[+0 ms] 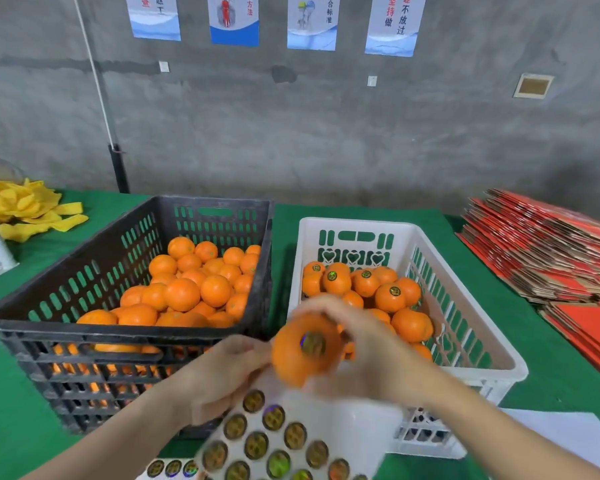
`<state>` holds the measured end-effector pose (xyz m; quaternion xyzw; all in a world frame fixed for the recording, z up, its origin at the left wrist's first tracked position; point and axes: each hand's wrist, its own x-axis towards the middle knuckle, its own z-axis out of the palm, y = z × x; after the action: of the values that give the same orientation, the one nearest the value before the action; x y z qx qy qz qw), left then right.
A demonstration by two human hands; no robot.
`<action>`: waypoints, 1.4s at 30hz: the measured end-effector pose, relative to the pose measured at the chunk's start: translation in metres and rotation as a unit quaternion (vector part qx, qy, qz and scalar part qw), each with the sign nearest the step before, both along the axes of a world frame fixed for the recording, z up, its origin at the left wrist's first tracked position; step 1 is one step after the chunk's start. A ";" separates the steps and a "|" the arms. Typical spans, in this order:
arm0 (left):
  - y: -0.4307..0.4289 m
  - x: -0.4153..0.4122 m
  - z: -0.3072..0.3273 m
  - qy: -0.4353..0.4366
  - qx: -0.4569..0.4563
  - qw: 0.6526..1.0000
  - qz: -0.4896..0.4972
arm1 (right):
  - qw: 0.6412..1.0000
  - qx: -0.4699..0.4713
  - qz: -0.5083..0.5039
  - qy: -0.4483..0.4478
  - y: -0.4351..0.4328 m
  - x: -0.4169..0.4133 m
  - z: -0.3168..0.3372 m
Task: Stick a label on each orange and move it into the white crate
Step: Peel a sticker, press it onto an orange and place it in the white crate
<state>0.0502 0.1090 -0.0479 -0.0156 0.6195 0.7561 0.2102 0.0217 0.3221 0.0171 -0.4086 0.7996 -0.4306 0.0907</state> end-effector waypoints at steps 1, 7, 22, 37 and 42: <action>0.003 0.001 0.004 0.019 -0.006 1.000 0.002 | 0.999 -0.021 -0.022 -0.018 0.004 -0.016 -0.002; 0.004 -0.006 0.015 0.113 -0.108 0.986 0.056 | 0.943 0.200 -0.262 -0.038 0.030 -0.156 -0.052; 0.015 0.008 0.026 0.041 -0.065 0.981 0.176 | 0.967 -0.016 -0.051 0.249 -0.018 0.026 -0.022; 0.026 0.043 0.035 0.066 -0.119 0.981 0.141 | 0.949 -0.041 -0.108 0.294 -0.021 0.052 -0.039; 0.022 0.048 0.032 0.098 -0.144 0.974 0.145 | 0.976 -0.049 -0.122 0.175 -0.019 0.054 -0.045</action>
<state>0.0984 0.1313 -0.0156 -0.0608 0.7308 0.6791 0.0321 0.0753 0.3031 -0.0283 -0.3804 0.8251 -0.3990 -0.1236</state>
